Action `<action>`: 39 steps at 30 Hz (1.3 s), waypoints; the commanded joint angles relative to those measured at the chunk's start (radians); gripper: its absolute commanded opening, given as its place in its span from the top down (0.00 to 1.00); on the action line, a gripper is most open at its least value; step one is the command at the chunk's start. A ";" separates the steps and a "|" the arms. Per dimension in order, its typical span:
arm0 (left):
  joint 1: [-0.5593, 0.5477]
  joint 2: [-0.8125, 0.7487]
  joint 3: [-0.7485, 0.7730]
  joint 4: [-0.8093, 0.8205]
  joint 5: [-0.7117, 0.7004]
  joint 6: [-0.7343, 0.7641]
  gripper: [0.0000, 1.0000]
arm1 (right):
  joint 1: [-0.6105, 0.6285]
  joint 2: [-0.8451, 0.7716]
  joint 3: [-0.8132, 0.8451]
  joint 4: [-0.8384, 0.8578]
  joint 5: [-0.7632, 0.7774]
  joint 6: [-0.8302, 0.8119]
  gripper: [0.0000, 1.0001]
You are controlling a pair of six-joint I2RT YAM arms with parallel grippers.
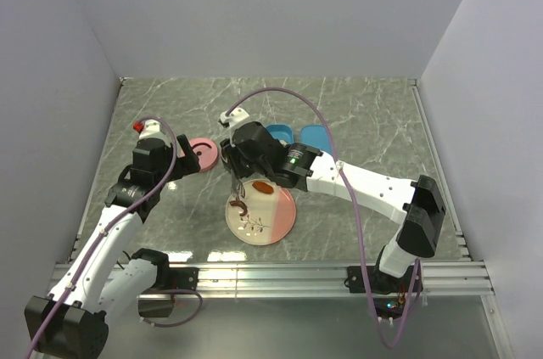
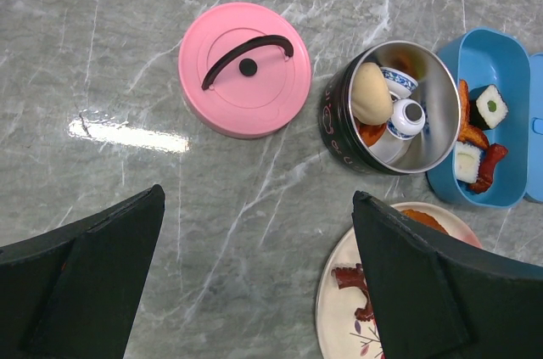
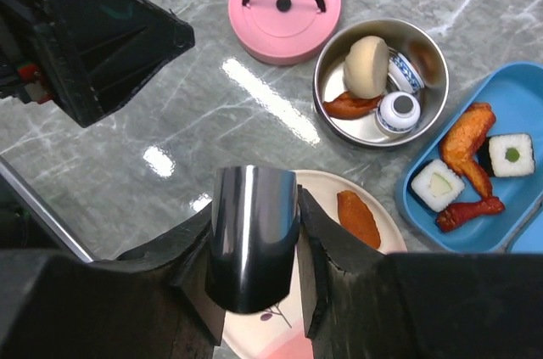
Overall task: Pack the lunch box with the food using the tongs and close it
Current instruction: Pick up the food using the clamp
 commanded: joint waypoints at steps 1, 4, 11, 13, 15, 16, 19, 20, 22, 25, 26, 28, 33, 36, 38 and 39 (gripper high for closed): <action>-0.003 -0.009 0.012 0.019 -0.011 0.010 0.00 | 0.013 -0.037 0.025 0.056 -0.016 -0.024 0.60; -0.003 -0.009 0.013 0.020 -0.010 0.009 0.00 | 0.016 -0.054 0.017 0.064 -0.024 -0.026 0.59; -0.003 -0.010 0.013 0.020 -0.008 0.009 0.01 | 0.027 -0.054 0.002 0.070 -0.073 -0.067 0.58; -0.003 -0.010 0.012 0.020 -0.008 0.007 0.01 | 0.027 -0.051 -0.005 0.076 -0.085 -0.084 0.58; -0.003 -0.010 0.013 0.019 -0.010 0.007 0.00 | 0.027 -0.048 -0.009 0.083 -0.091 -0.099 0.58; -0.003 -0.010 0.013 0.017 -0.010 0.007 0.01 | 0.027 -0.048 -0.015 0.088 -0.093 -0.109 0.58; -0.003 -0.010 0.013 0.017 -0.010 0.009 0.01 | 0.027 -0.038 -0.015 0.097 -0.101 -0.142 0.57; -0.003 -0.010 0.015 0.016 -0.010 0.009 0.01 | 0.027 -0.033 -0.014 0.094 -0.101 -0.145 0.57; -0.003 -0.010 0.013 0.016 -0.011 0.009 0.01 | 0.027 -0.021 -0.012 0.094 -0.110 -0.161 0.57; -0.003 -0.010 0.015 0.012 -0.011 0.009 0.00 | 0.027 -0.008 -0.018 0.099 -0.124 -0.167 0.57; -0.003 -0.010 0.016 0.012 -0.011 0.007 0.00 | 0.027 0.001 -0.017 0.094 -0.139 -0.167 0.57; -0.003 -0.010 0.019 0.009 -0.013 0.010 0.01 | 0.027 0.007 -0.009 0.085 -0.156 -0.162 0.57; -0.003 -0.012 0.016 0.011 -0.013 0.009 0.01 | 0.028 -0.002 -0.005 0.091 -0.179 -0.147 0.57; -0.003 -0.012 0.016 0.012 -0.013 0.009 0.01 | 0.025 0.007 -0.003 0.080 -0.180 -0.150 0.57; -0.003 -0.015 0.016 0.011 -0.013 0.009 0.01 | 0.027 0.016 -0.006 0.080 -0.182 -0.152 0.57; -0.003 -0.013 0.018 0.011 -0.014 0.009 0.01 | 0.027 0.018 -0.011 0.082 -0.185 -0.152 0.57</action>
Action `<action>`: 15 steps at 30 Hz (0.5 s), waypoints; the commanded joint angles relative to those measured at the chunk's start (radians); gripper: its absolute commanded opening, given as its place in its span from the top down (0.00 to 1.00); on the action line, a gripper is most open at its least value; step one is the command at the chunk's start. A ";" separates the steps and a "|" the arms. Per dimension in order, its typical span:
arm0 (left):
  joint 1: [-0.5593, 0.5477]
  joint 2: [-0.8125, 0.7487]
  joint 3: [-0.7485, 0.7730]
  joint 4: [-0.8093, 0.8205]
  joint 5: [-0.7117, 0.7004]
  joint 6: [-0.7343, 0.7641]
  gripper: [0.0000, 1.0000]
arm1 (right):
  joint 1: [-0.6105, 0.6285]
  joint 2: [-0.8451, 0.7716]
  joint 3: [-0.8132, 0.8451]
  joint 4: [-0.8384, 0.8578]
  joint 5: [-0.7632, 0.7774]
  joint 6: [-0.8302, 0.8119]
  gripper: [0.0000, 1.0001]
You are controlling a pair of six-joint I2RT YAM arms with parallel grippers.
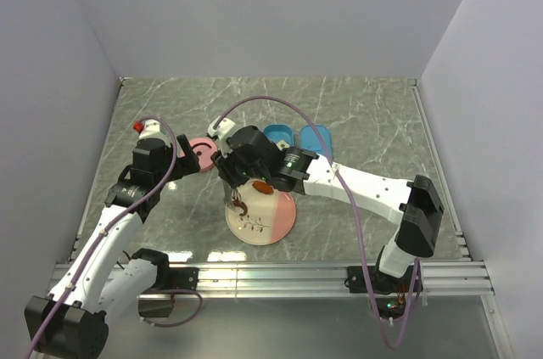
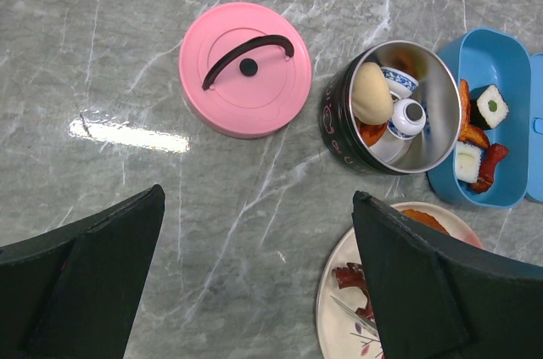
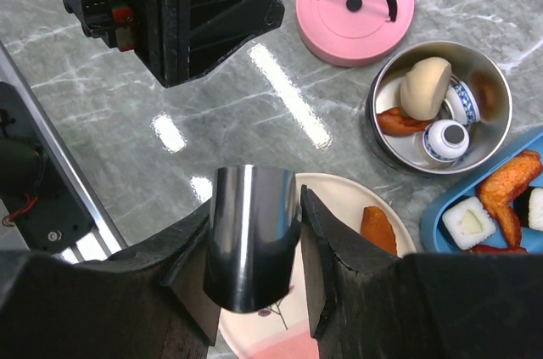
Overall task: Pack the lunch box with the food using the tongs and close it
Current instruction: Pick up the food using the clamp
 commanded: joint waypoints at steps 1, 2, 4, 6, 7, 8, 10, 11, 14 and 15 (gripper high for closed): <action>-0.003 -0.016 0.016 0.008 -0.016 0.007 0.01 | 0.007 0.012 0.006 0.039 -0.016 -0.010 0.57; -0.003 -0.018 0.018 0.008 -0.017 0.007 0.01 | 0.006 0.014 0.003 0.045 -0.010 -0.010 0.57; -0.003 -0.021 0.016 0.007 -0.019 0.008 0.01 | 0.007 0.011 -0.016 0.066 0.011 -0.018 0.57; -0.003 -0.021 0.018 0.007 -0.017 0.008 0.01 | 0.007 0.014 -0.022 0.076 0.011 -0.033 0.57; -0.003 -0.021 0.016 0.007 -0.016 0.008 0.00 | 0.007 0.017 -0.020 0.068 0.014 -0.038 0.57; -0.004 -0.019 0.018 0.008 -0.017 0.008 0.01 | 0.007 0.026 -0.013 0.060 0.017 -0.044 0.57; -0.003 -0.021 0.018 0.008 -0.016 0.008 0.01 | 0.007 0.029 -0.017 0.060 0.022 -0.050 0.58; -0.004 -0.024 0.018 0.008 -0.017 0.008 0.01 | 0.007 0.025 -0.026 0.069 0.037 -0.050 0.58; -0.003 -0.025 0.019 0.005 -0.017 0.008 0.01 | 0.007 -0.001 -0.072 0.106 0.062 -0.053 0.58; -0.003 -0.025 0.018 0.005 -0.017 0.008 0.01 | 0.007 -0.006 -0.074 0.109 0.069 -0.056 0.58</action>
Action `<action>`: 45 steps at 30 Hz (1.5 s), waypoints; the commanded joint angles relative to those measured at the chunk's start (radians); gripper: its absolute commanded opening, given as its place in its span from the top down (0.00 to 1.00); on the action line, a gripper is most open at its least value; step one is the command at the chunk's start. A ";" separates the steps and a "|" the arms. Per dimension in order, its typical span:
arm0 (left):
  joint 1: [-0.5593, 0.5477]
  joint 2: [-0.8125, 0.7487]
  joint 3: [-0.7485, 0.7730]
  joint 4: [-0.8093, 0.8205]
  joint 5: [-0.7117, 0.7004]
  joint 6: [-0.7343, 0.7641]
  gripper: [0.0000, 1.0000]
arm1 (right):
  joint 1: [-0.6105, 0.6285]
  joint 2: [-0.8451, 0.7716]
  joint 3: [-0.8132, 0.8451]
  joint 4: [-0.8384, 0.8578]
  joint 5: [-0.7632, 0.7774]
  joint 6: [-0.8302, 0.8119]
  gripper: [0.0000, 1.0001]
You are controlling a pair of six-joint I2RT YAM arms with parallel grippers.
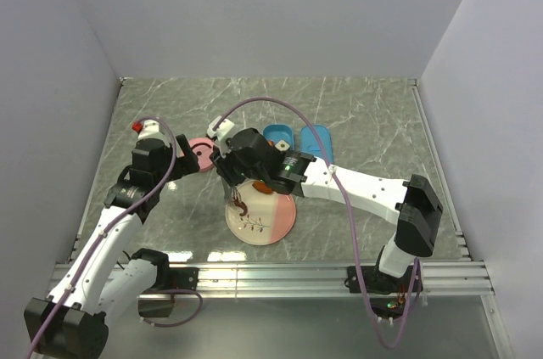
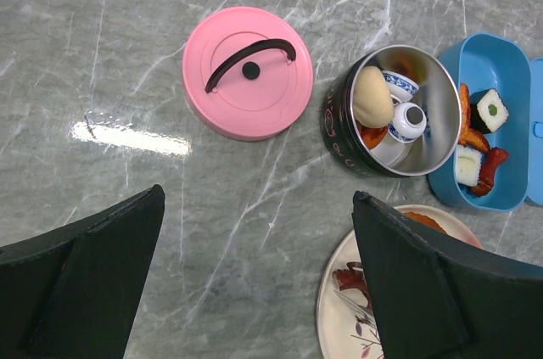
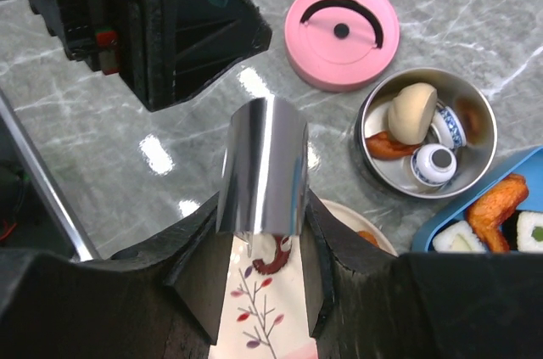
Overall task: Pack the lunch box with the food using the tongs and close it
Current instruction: Pick up the food using the clamp
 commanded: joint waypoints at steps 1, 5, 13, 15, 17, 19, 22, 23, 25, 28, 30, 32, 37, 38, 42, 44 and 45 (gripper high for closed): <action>-0.003 -0.018 0.016 0.008 -0.008 0.008 0.01 | 0.007 -0.019 -0.029 0.010 0.047 -0.030 0.58; -0.003 -0.016 0.016 0.008 -0.005 0.005 0.01 | 0.007 -0.017 0.006 -0.006 0.049 -0.039 0.58; -0.003 -0.019 0.021 0.006 -0.005 0.007 0.01 | 0.007 -0.023 0.004 -0.007 0.058 -0.044 0.58; -0.003 -0.021 0.019 0.005 -0.005 0.007 0.01 | 0.006 -0.028 0.000 -0.006 0.061 -0.045 0.58; -0.003 -0.021 0.019 0.003 -0.003 0.005 0.01 | 0.007 -0.035 0.001 -0.006 0.070 -0.047 0.57; -0.003 -0.021 0.021 0.003 -0.003 0.005 0.00 | 0.007 -0.045 0.003 -0.009 0.078 -0.048 0.57; -0.003 -0.021 0.019 0.005 -0.001 0.004 0.00 | 0.006 -0.054 -0.003 -0.001 0.083 -0.048 0.57; -0.003 -0.019 0.021 0.003 0.000 0.004 0.00 | 0.007 -0.054 -0.005 -0.004 0.081 -0.048 0.57; -0.003 -0.019 0.021 0.003 0.000 0.004 0.01 | 0.007 -0.048 -0.006 -0.014 0.077 -0.048 0.57; -0.003 -0.019 0.024 0.002 -0.003 0.004 0.00 | 0.007 -0.043 -0.020 -0.009 0.064 -0.038 0.57; -0.003 -0.019 0.022 0.002 -0.003 0.004 0.01 | 0.007 -0.043 -0.029 -0.001 0.057 -0.025 0.57; -0.003 -0.019 0.022 0.003 -0.003 0.004 0.01 | 0.007 -0.037 -0.037 0.005 0.057 -0.015 0.57; -0.003 -0.018 0.021 0.003 0.000 0.005 0.01 | 0.012 -0.023 -0.048 0.019 0.098 0.028 0.64; -0.003 -0.019 0.021 0.003 -0.001 0.005 0.01 | 0.015 -0.022 -0.042 0.014 0.110 0.033 0.71; -0.003 -0.019 0.021 0.005 -0.003 0.005 0.01 | 0.016 -0.031 -0.003 -0.042 0.182 0.038 0.79; -0.003 -0.021 0.018 0.006 -0.003 0.004 0.01 | 0.016 -0.043 0.032 -0.073 0.215 0.047 0.79; -0.003 -0.021 0.016 0.006 -0.005 0.005 0.01 | 0.015 -0.060 0.043 -0.095 0.234 0.050 0.79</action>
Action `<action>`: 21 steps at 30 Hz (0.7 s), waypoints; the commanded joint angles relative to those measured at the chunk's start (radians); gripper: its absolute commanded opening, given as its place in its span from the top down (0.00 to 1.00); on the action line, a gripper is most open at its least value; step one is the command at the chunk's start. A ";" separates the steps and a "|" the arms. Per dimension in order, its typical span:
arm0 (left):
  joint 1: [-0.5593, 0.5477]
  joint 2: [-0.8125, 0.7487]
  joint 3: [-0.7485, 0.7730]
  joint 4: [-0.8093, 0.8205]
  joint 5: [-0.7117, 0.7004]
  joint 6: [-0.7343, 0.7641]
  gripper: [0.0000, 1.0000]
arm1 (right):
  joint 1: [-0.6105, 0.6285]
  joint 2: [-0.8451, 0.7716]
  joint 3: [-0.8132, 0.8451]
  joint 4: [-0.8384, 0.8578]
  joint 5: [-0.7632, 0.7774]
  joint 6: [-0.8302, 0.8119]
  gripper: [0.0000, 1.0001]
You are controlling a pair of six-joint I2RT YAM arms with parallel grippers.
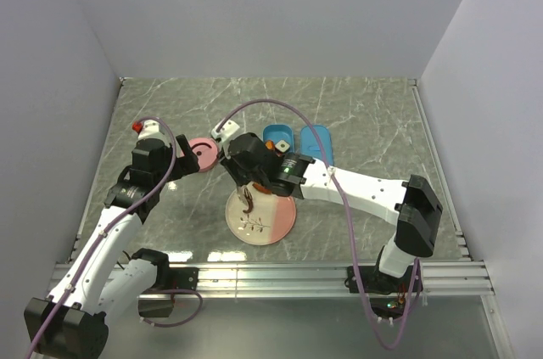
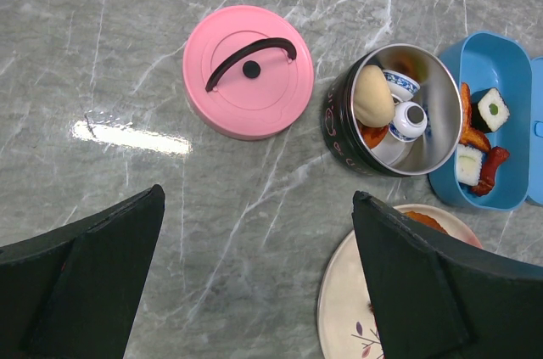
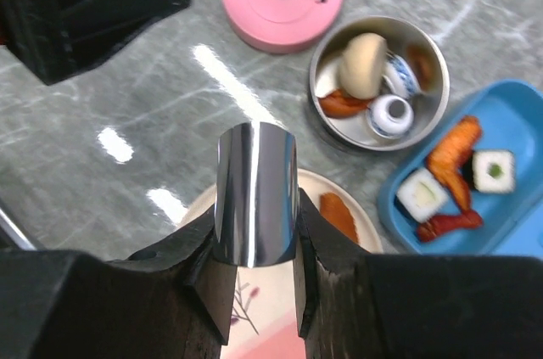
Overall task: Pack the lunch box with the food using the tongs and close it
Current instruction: Pick up the food using the clamp, then place the food into the lunch box
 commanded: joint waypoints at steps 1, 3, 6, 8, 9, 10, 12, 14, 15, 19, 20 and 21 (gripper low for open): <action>-0.003 -0.020 0.015 0.008 -0.005 0.005 0.00 | 0.004 -0.070 0.086 -0.067 0.105 0.020 0.79; -0.004 -0.020 0.015 0.010 -0.006 0.005 0.00 | -0.002 -0.097 0.104 -0.093 0.142 0.031 0.79; -0.003 -0.018 0.013 0.013 -0.006 0.005 0.01 | -0.022 -0.126 0.124 -0.113 0.185 0.037 0.79; -0.003 -0.015 0.013 0.014 -0.005 0.004 0.01 | -0.056 -0.137 0.124 -0.113 0.206 0.034 0.79; -0.003 -0.015 0.015 0.014 -0.005 0.007 0.01 | -0.070 -0.137 0.123 -0.113 0.212 0.029 0.79; -0.003 -0.013 0.013 0.016 -0.005 0.007 0.01 | -0.082 -0.137 0.120 -0.110 0.215 0.025 0.79; -0.004 -0.012 0.015 0.016 -0.008 0.008 0.01 | -0.128 -0.131 0.120 -0.097 0.220 0.008 0.79; -0.003 -0.009 0.018 0.014 -0.008 0.008 0.01 | -0.177 -0.119 0.127 -0.084 0.223 -0.004 0.79; -0.003 -0.009 0.018 0.014 -0.009 0.008 0.01 | -0.197 -0.101 0.139 -0.074 0.219 -0.006 0.79; -0.003 -0.004 0.027 0.010 -0.015 0.010 0.01 | -0.263 -0.039 0.176 -0.048 0.203 -0.015 0.79; -0.003 -0.003 0.028 0.007 -0.017 0.013 0.00 | -0.283 -0.027 0.184 -0.040 0.199 -0.018 0.79; -0.003 -0.001 0.032 0.007 -0.017 0.014 0.00 | -0.292 -0.001 0.193 -0.029 0.192 -0.018 0.79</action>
